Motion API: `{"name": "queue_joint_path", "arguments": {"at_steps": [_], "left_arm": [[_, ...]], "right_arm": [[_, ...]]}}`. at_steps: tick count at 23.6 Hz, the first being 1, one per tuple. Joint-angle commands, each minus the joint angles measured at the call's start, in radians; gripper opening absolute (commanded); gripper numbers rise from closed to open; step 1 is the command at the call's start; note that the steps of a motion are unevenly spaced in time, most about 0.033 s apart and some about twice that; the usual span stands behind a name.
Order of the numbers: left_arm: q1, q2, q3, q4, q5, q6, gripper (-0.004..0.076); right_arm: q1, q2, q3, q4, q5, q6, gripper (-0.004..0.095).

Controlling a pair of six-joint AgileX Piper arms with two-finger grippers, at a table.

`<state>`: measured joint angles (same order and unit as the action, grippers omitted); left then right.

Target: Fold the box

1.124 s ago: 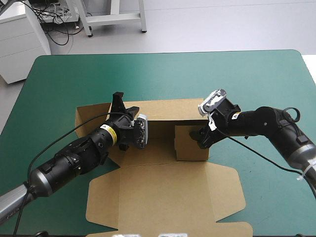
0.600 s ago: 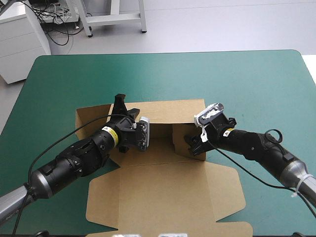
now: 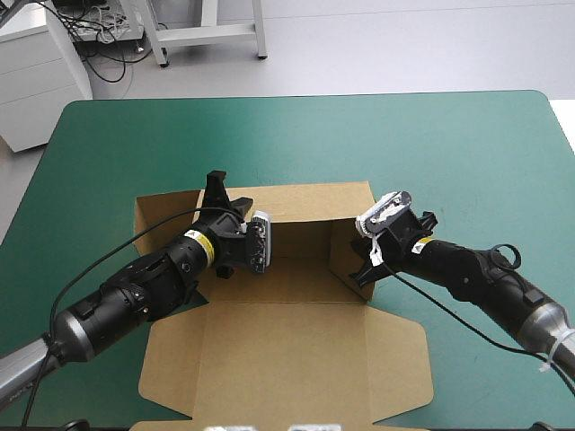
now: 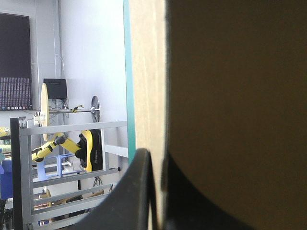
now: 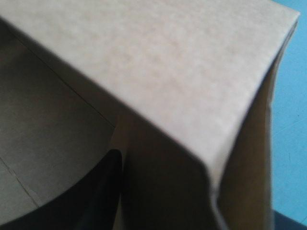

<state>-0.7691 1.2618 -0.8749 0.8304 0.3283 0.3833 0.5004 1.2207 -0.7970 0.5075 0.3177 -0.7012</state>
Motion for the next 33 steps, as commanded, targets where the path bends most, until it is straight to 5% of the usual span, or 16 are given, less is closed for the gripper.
{"name": "queue_joint_path", "arguments": {"at_steps": [1,9,15,20,22,23,26,27,33], "left_arm": [[-0.017,0.01,0.016,-0.114,0.076,-0.022,-0.0032],[-0.017,0.01,0.016,-0.127,0.078,-0.022,-0.0031],[-0.017,0.01,0.016,-0.131,0.074,-0.022,0.007],[-0.017,0.01,0.016,-0.131,0.074,-0.022,0.0074],[-0.017,0.01,0.016,-0.125,0.074,-0.045,0.0033],[-0.017,0.01,0.016,-0.124,0.074,-0.054,-0.0029],[-0.014,0.01,0.016,-0.116,0.076,-0.059,-0.0032],[-0.014,0.01,0.016,-0.104,0.076,-0.072,-0.0032],[-0.014,0.01,0.016,0.095,0.102,-0.274,-0.0032]], "right_arm": [[0.011,-0.047,-0.038,0.071,0.001,-0.011,-0.0021],[0.011,-0.047,-0.038,0.069,0.009,-0.011,-0.0022],[0.011,-0.047,-0.038,0.055,0.009,-0.011,-0.0022],[0.011,-0.047,-0.038,0.029,0.017,-0.011,-0.0019],[0.011,-0.047,-0.038,0.029,0.037,-0.011,0.0053],[0.011,-0.047,-0.04,0.026,0.063,-0.011,0.0155],[0.011,-0.068,-0.046,0.019,0.095,-0.011,0.0523],[0.011,-0.078,-0.046,0.017,0.093,-0.011,0.0578],[0.011,-0.124,-0.046,-0.074,0.119,0.049,0.0627]]}}
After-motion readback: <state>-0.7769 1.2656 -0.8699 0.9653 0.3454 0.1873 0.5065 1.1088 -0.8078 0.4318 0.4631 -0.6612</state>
